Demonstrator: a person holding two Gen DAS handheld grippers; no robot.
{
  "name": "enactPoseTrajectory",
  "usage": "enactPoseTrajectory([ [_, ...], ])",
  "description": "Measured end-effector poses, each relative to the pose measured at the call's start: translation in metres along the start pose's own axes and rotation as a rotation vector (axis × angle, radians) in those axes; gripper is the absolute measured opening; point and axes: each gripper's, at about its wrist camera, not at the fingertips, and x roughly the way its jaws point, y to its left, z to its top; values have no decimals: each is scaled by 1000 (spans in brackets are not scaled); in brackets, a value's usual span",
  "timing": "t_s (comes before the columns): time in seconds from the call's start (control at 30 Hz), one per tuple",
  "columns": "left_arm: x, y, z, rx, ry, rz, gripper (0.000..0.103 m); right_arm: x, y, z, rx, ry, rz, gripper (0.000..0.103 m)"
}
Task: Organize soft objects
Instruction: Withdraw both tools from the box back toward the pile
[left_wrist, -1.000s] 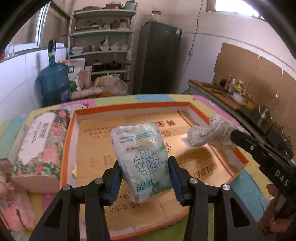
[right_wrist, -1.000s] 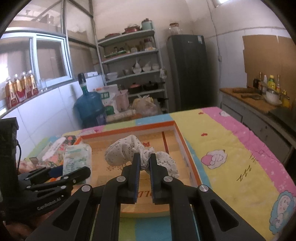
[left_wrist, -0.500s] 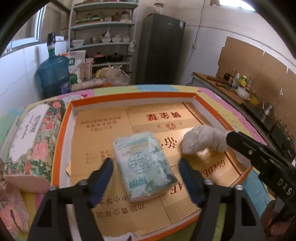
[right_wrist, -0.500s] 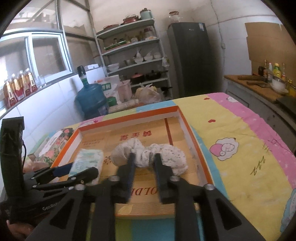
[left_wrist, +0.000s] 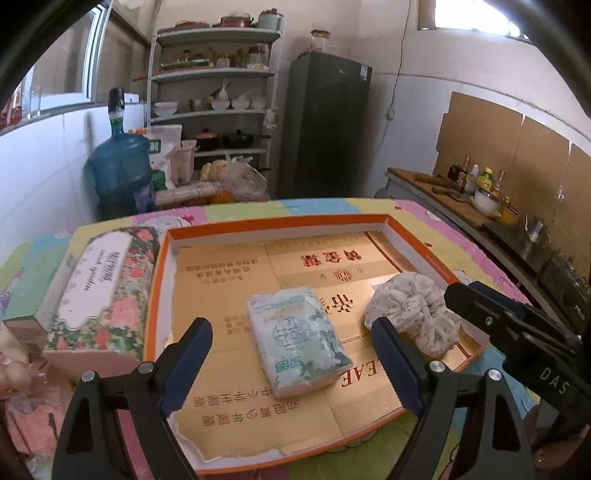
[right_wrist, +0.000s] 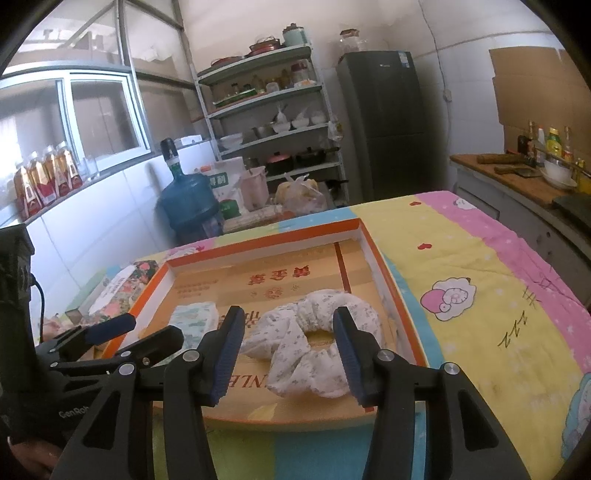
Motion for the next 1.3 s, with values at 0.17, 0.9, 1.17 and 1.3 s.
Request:
enactPoseTrajectory([
  [0.17, -16, 5, -2, -2, -29, 6, 88, -11, 9, -1, -4, -18, 16, 51],
  [0.9, -108, 68, -17, -39, -154, 165, 87, -43, 115, -10, -157, -56, 91, 53],
  [1.17, -135, 98, -28, -60, -183, 223, 87, -50, 152, -16, -202, -59, 123, 53],
  [1.3, -145, 114, -35, -79, -188, 252, 88, -50, 169, -18, -221, -55, 139, 53],
])
